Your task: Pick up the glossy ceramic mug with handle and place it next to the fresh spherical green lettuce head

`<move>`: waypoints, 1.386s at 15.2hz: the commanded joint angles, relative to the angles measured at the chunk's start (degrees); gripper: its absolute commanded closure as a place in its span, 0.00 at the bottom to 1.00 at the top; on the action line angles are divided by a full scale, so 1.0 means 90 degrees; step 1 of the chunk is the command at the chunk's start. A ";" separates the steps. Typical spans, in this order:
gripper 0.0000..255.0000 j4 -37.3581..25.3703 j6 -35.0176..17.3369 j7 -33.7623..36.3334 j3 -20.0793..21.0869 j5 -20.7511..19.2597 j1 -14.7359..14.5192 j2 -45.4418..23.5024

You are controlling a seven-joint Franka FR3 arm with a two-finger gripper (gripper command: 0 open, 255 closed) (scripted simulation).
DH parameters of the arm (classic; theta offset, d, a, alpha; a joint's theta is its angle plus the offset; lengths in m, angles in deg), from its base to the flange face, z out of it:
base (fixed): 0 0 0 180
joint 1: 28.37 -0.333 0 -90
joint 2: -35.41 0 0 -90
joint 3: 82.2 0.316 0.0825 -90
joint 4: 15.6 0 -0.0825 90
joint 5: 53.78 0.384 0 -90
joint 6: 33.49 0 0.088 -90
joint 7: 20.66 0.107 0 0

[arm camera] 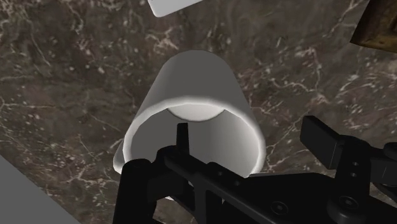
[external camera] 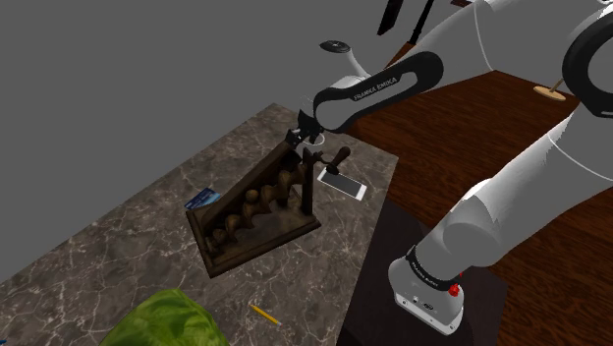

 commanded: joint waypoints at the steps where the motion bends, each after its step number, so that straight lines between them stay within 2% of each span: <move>1: 0.00 0.0000 -0.0002 0.0000 0.0000 0.0000 0.0000 -0.0001; 2: 0.00 0.0000 -0.0001 0.0000 0.0000 0.0000 0.0000 -0.0001; 3: 1.00 0.0000 -0.0001 0.0000 0.0000 0.0000 0.0000 -0.0001; 12: 1.00 0.0000 -0.0002 0.0000 0.0000 0.0000 0.0000 -0.0001; 21: 1.00 -0.0329 0.0819 -0.0190 -0.0025 0.0195 -0.0043 0.0502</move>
